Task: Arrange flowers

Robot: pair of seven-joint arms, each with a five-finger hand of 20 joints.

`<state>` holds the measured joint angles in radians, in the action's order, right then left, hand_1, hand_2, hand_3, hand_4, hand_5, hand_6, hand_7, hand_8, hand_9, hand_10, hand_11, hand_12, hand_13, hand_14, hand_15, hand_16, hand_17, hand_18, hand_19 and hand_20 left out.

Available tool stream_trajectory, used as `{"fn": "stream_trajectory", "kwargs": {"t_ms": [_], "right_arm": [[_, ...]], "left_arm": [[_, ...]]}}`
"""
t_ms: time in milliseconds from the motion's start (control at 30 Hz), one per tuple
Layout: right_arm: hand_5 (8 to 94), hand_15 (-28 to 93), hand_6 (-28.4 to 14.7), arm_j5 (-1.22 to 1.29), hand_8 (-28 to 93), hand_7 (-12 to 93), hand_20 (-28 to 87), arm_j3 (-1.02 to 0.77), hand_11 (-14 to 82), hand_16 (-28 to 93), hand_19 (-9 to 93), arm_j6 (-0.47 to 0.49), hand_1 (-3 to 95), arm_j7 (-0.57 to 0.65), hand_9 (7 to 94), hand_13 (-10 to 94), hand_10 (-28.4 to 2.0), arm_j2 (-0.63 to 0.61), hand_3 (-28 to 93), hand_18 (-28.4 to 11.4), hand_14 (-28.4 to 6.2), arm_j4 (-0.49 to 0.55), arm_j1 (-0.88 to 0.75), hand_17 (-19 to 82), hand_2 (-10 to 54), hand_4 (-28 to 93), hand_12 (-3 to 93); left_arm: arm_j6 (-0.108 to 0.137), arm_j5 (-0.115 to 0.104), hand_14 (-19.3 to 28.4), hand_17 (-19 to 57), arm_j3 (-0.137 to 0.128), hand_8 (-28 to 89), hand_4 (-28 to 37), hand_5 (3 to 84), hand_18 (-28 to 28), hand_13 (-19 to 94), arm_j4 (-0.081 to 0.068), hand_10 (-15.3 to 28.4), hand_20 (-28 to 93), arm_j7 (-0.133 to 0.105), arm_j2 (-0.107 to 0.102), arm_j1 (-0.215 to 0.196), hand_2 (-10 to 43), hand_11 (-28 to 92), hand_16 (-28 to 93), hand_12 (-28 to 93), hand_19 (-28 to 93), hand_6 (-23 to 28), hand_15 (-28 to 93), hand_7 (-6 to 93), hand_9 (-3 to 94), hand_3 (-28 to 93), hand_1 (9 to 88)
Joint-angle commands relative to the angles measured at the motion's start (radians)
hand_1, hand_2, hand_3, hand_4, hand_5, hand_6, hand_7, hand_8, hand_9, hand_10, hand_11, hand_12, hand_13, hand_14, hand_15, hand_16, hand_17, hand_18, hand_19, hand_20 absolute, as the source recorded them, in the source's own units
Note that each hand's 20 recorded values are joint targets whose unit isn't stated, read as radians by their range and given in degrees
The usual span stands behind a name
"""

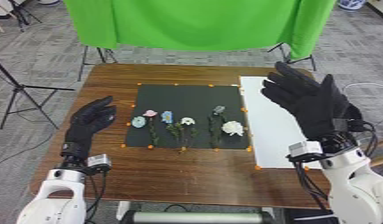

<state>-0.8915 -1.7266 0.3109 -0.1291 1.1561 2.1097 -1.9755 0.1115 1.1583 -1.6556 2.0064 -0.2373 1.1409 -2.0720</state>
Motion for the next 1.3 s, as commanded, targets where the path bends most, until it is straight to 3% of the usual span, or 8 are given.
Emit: {"fn": "stream_trajectory", "kwargs": {"t_ms": [33, 433, 633, 700, 800, 900, 1100, 1300], "right_arm": [[40.6, 5, -1.0, 0.018, -7, 7, 18, -0.025, 3.6, 14, 6, 0.02, 3.0, 0.008, 37.2, 26, -14.6, 0.002, 76, -17.9, -16.7, 0.01, -0.081, 11, -2.4, -18, 11.1], [41.6, 7, -0.9, 0.024, -7, 7, 19, -0.033, 4.3, 14, 6, 0.006, 2.9, 0.007, 39.6, 28, -14.7, 0.02, 76, -18.2, -17.0, 0.02, -0.094, 12, -2.6, -18, 11.9], [50.4, 13, -1.1, 0.006, -7, 9, 21, -0.054, 18.7, 14, 7, 0.065, 3.2, 0.044, 74.4, 42, -16.9, 0.03, 75, -18.0, -17.0, 0.027, -0.107, 16, -0.5, -18, 19.4], [51.1, 15, -1.0, 0.004, -7, 9, 22, -0.034, 21.4, 14, 7, 0.043, 3.3, 0.044, 76.9, 45, -16.9, 0.034, 75, -18.4, -16.9, 0.023, -0.103, 16, -0.2, -18, 20.1], [51.2, 15, -1.1, 0.001, -7, 9, 23, -0.022, 20.5, 15, 8, 0.039, 3.1, 0.023, 75.3, 45, -16.9, 0.032, 75, -18.9, -17.2, 0.02, -0.088, 16, -0.1, -18, 19.8], [54.4, 15, -1.2, -0.007, -7, 9, 23, -0.022, 13.5, 17, 9, 0.016, 3.0, 0.012, 67.6, 43, -16.6, 0.028, 75, -19.2, -17.3, 0.026, -0.095, 16, -0.1, -18, 18.3], [77.9, 11, -1.5, -0.01, -8, 23, 24, -0.01, 7.3, 18, 7, -0.041, 3.6, -0.023, 56.0, 37, -16.0, 0.025, 75, -18.8, -16.6, 0.034, -0.11, 16, 0.5, -18, 16.8], [85.3, 11, -3.3, 0.007, -8, 40, 25, 0.005, 8.8, 17, 5, -0.006, 4.3, -0.03, 63.0, 36, -15.4, 0.015, 76, -17.7, -15.5, 0.014, -0.079, 17, 0.4, -18, 14.9]], "left_arm": [[0.014, -0.06, 14.0, 6.5, -0.009, -12, -17.7, 42.3, 10.1, 37, 0.022, 10.2, 18, -0.026, -0.001, -0.023, -5.0, 22, 0, 10, 5, -3.5, 19, 22.3, 45.8, 62, 49.2], [0.056, -0.107, 14.6, 6.9, 0.015, -11, -17.6, 43.0, 9.6, 37, 0.033, 10.9, 18, -0.038, 0.014, -0.038, -4.9, 22, -1, 10, 4, -2.7, 20, 20.8, 46.0, 63, 45.6], [0.041, -0.108, 14.7, 6.3, 0.013, -11, -17.5, 40.8, 10.6, 37, 0.038, 11.0, 18, -0.032, 0.015, -0.042, -5.5, 22, 0, 11, 6, -2.8, 21, 20.2, 45.8, 63, 44.9], [0.065, -0.119, 15.7, 6.6, 0.016, -11, -17.6, 41.1, 10.6, 39, 0.04, 11.9, 18, -0.039, 0.013, -0.045, -5.2, 33, -1, 15, 5, -2.9, 20, 19.3, 60.0, 62, 45.1], [0.077, -0.146, 16.8, 6.9, 0.028, -10, -16.9, 42.3, 10.8, 43, 0.036, 12.6, 18, -0.043, 0.007, -0.033, -5.3, 54, -1, 20, 4, -2.5, 21, 18.6, 66.2, 62, 44.9], [0.059, -0.132, 17.2, 6.9, 0.034, -10, -16.4, 43.8, 10.9, 45, 0.029, 13.0, 18, -0.038, 0.005, -0.017, -5.4, 63, -2, 22, 4, -2.1, 22, 18.0, 67.4, 62, 44.6], [0.047, -0.134, 17.4, 7.1, 0.026, -10, -16.7, 48.0, 11.1, 48, 0.033, 13.8, 18, -0.031, 0.002, -0.022, -5.1, 72, -2, 25, 4, -1.6, 22, 17.9, 70.2, 61, 44.0], [0.07, -0.143, 19.3, 7.7, 0.026, -10, -16.1, 52.8, 10.7, 58, 0.03, 14.1, 16, -0.032, -0.002, -0.02, -5.0, 79, -4, 27, 2, -1.2, 25, 17.5, 75.6, 61, 43.5]]}}
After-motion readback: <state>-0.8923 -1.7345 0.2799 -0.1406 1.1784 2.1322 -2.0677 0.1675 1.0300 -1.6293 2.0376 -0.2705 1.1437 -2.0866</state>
